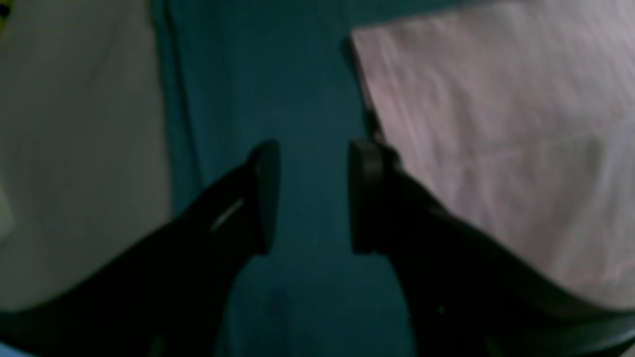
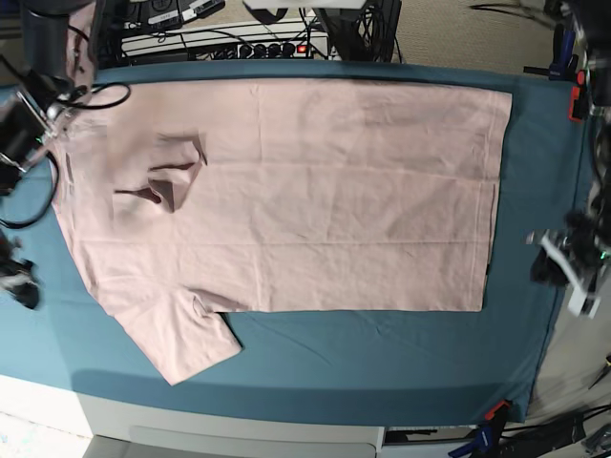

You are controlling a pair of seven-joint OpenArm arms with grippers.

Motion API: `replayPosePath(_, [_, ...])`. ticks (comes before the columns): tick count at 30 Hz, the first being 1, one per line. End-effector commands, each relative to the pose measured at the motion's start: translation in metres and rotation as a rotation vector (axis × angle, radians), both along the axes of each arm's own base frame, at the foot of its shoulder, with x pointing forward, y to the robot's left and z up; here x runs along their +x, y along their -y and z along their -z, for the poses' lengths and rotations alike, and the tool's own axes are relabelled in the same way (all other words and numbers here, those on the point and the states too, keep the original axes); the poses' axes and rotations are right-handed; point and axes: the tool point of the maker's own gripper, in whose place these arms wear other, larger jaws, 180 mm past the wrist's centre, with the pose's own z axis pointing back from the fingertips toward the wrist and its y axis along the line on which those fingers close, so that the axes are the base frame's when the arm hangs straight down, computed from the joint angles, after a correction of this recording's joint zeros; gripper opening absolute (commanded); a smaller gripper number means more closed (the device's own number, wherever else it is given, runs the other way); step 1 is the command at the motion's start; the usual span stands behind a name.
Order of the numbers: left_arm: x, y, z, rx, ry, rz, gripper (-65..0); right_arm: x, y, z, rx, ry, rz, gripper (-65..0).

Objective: Fold the T-shirt properly
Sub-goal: 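Release the corners and move both grippers to the shirt's side edge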

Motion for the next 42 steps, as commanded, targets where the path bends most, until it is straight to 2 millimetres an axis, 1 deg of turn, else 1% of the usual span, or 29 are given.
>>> replayPosePath(1, [0.019,-0.007,-0.018,-0.013,0.045,-0.020,-43.3,0.013,0.003,-0.023,-0.052,0.049,0.010,-49.1])
replayPosePath(4, [0.046,-0.003,-0.009,-0.139,0.011,-0.071,-43.3,0.030,-0.025,0.003,-0.136,-0.035,-0.011,-49.1])
replayPosePath(8, [0.069,0.007,0.001,-0.296,-0.047,-0.113,-43.3,0.045,-0.057,0.029,-0.211,-0.105,-0.013,-49.1])
replayPosePath(11, [0.076,0.013,0.016,-0.373,-0.104,-0.149,-43.3,0.050,-0.071,0.039,-0.238,-0.131,-0.015,-49.1])
replayPosePath(14, [0.075,0.017,0.038,-0.437,-0.166,-0.192,-43.3,0.052,-0.077,0.041,-0.238,-0.133,-0.024,-49.1])
replayPosePath(17, [0.068,0.018,0.060,-0.483,-0.215,-0.244,-43.3,0.051,-0.076,0.041,-0.239,-0.134,-0.023,-49.1])
replayPosePath(20, [0.062,0.027,0.073,-0.499,-0.250,-0.246,-43.3,0.051,-0.076,0.041,-0.237,-0.133,-0.021,-49.1])
replayPosePath(24, [0.064,0.045,0.075,-0.518,-0.261,-0.218,-43.3,0.051,-0.076,0.042,-0.237,-0.135,-0.021,-49.1])
replayPosePath(30, [0.071,0.087,0.077,-0.563,-0.262,-0.145,-43.4,0.049,-0.076,0.046,-0.237,-0.142,-0.022,-49.1])
replayPosePath(33, [0.074,0.097,0.076,-0.577,-0.249,-0.137,-43.8,0.046,-0.075,0.049,-0.238,-0.149,-0.022,-49.1])
replayPosePath(35, [0.075,0.099,0.076,-0.580,-0.245,-0.136,-47.7,0.045,-0.072,0.049,-0.244,-0.152,-0.016,-49.1])
replayPosePath(37, [0.075,0.099,0.075,-0.579,-0.245,-0.136,-52.3,0.046,-0.063,0.045,-0.268,-0.139,0.015,-49.0])
replayPosePath(40, [0.075,0.099,0.073,-0.578,-0.235,-0.113,-65.0,0.044,-0.038,0.033,-0.342,-0.117,0.095,-49.0])
replayPosePath(42, [0.075,0.096,0.073,-0.575,-0.233,-0.117,-65.0,0.041,-0.020,0.025,-0.380,-0.117,0.140,-48.3])
